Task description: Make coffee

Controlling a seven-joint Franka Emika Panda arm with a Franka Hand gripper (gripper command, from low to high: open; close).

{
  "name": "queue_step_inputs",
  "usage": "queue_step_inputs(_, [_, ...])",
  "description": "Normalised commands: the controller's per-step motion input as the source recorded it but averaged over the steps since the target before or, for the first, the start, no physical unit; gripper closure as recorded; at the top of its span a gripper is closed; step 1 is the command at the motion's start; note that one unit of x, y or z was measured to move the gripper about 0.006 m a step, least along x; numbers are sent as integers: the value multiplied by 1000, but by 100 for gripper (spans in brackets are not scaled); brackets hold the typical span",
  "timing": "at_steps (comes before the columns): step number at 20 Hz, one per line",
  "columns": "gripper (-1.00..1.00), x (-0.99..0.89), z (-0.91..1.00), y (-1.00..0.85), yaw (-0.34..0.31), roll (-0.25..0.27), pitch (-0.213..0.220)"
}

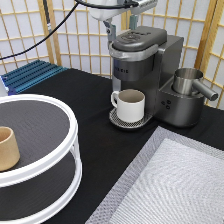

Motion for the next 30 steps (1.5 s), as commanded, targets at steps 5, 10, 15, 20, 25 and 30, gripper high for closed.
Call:
queue_step_inputs(5, [-100, -231, -418, 120, 0, -18, -34])
queue_step_inputs(10, [-100, -329, -690, 261, 0, -48, -27])
queue_step_inputs(15, [-100, -455, -985, 9, 22, -8, -3])
queue_step_inputs(20, [-100, -335, 800, -331, 6, -16, -29])
queue_step_inputs(25, [-100, -219, 774, -981, 10, 17, -38])
queue_step_inputs(30, [-100, -205, 277, -1000, 1, 27, 0])
